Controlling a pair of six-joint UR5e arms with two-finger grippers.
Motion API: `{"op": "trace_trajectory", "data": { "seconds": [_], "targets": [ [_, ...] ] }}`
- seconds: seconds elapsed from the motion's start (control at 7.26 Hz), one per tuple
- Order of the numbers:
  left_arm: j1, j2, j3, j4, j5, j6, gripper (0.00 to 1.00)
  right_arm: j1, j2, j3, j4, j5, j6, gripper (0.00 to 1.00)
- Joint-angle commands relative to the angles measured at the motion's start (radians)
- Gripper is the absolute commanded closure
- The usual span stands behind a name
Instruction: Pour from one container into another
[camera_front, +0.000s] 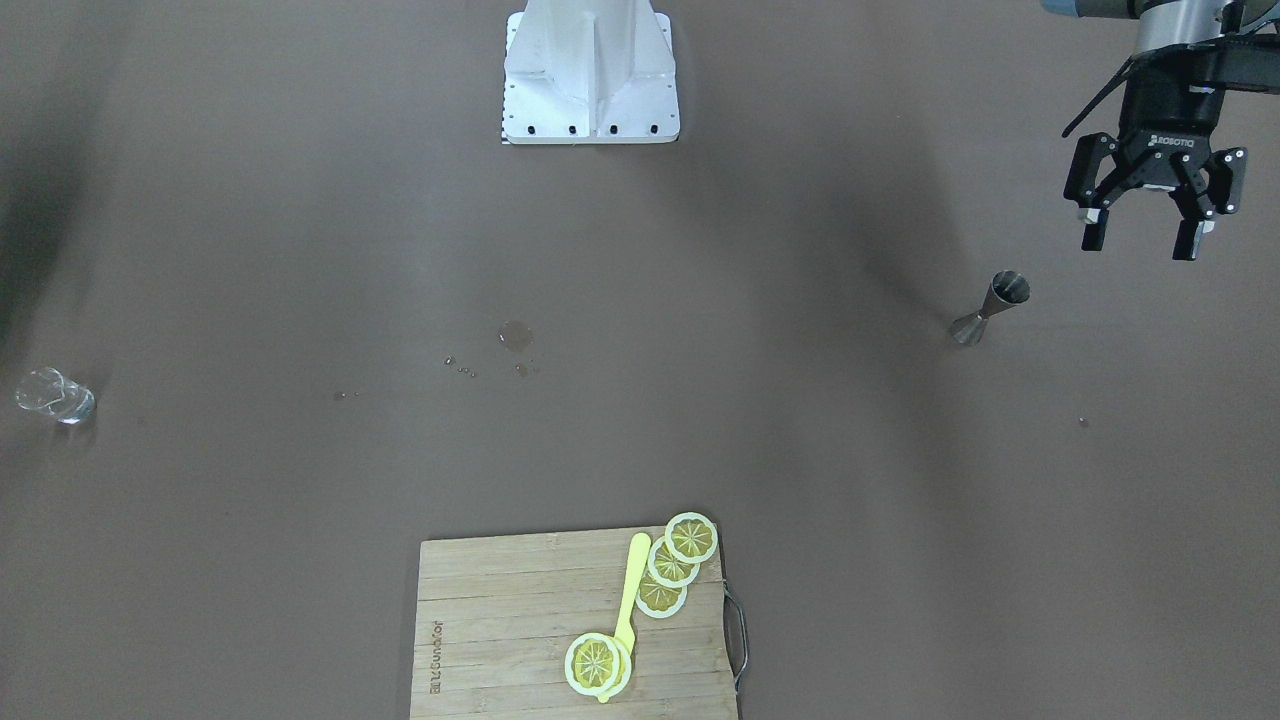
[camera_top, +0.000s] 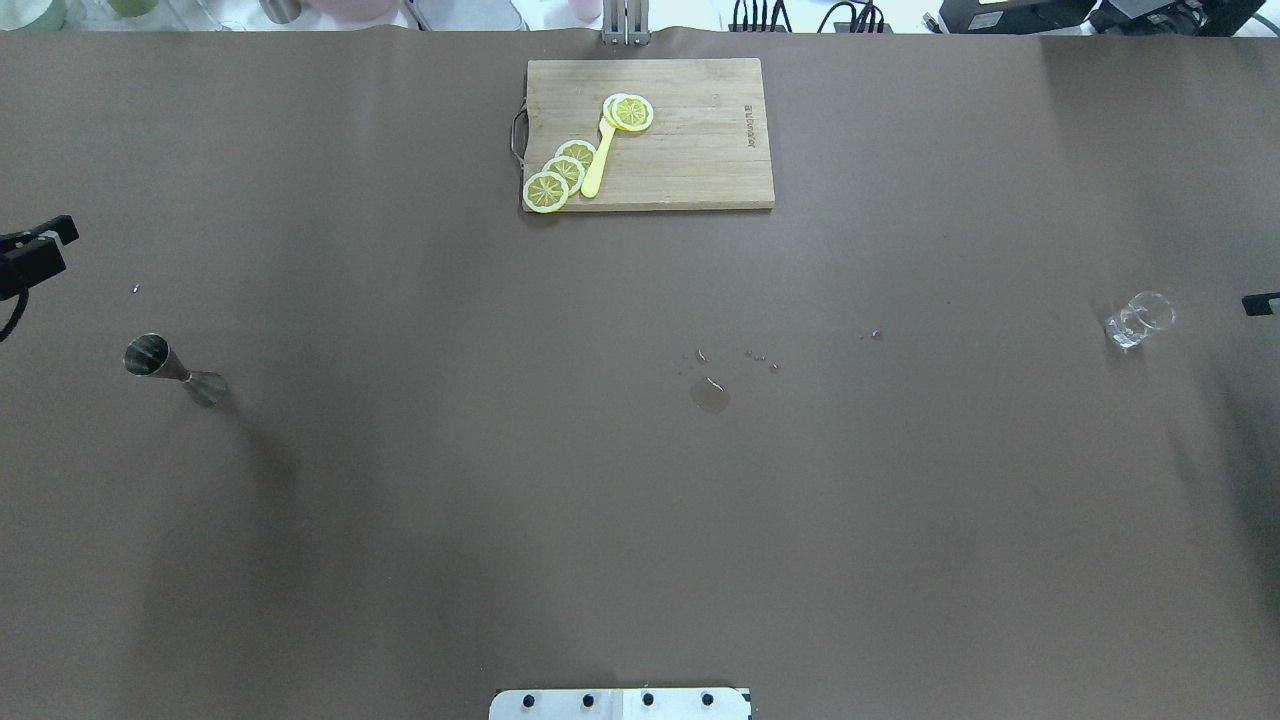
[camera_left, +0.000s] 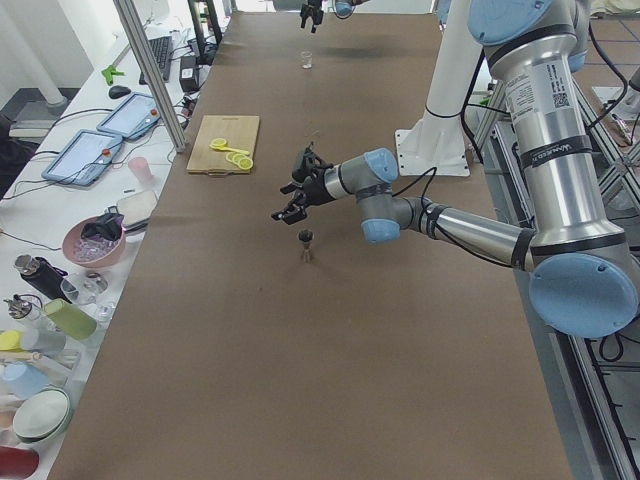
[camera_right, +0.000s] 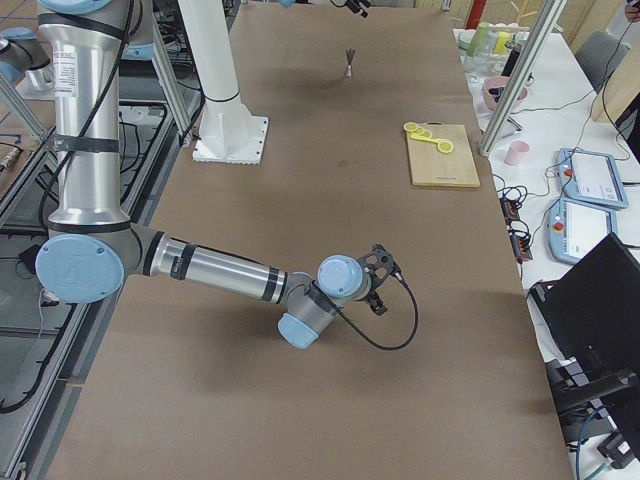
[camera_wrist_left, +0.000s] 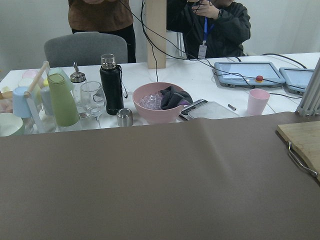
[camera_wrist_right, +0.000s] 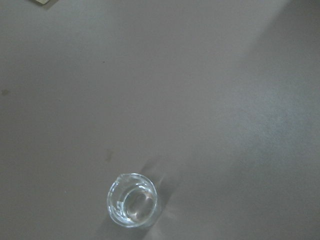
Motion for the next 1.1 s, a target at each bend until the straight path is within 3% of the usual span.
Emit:
{"op": "trace_trajectory", "data": {
  "seconds": [0.0, 0.41, 0.69, 0.96],
  "targets": [
    [0.135, 0.001, 0.123, -0.183, 0.199, 0.0, 0.05, -0.064, -0.002, -0.005, 0.129, -0.031, 0.067, 0.0],
    [0.281, -0.028, 0.249, -0.34, 0.398, 0.001, 0.05, -0.133, -0.006, -0.046, 0.194, -0.127, 0.067, 0.0],
    [0.35, -0.103, 0.361, -0.393, 0.518, 0.001, 0.05, -0.19, 0.004, -0.098, 0.284, -0.2, 0.067, 0.0],
    [0.398, -0.14, 0.443, -0.452, 0.601, 0.001, 0.05, -0.208, 0.02, -0.111, 0.289, -0.212, 0.067, 0.0]
  ]
}}
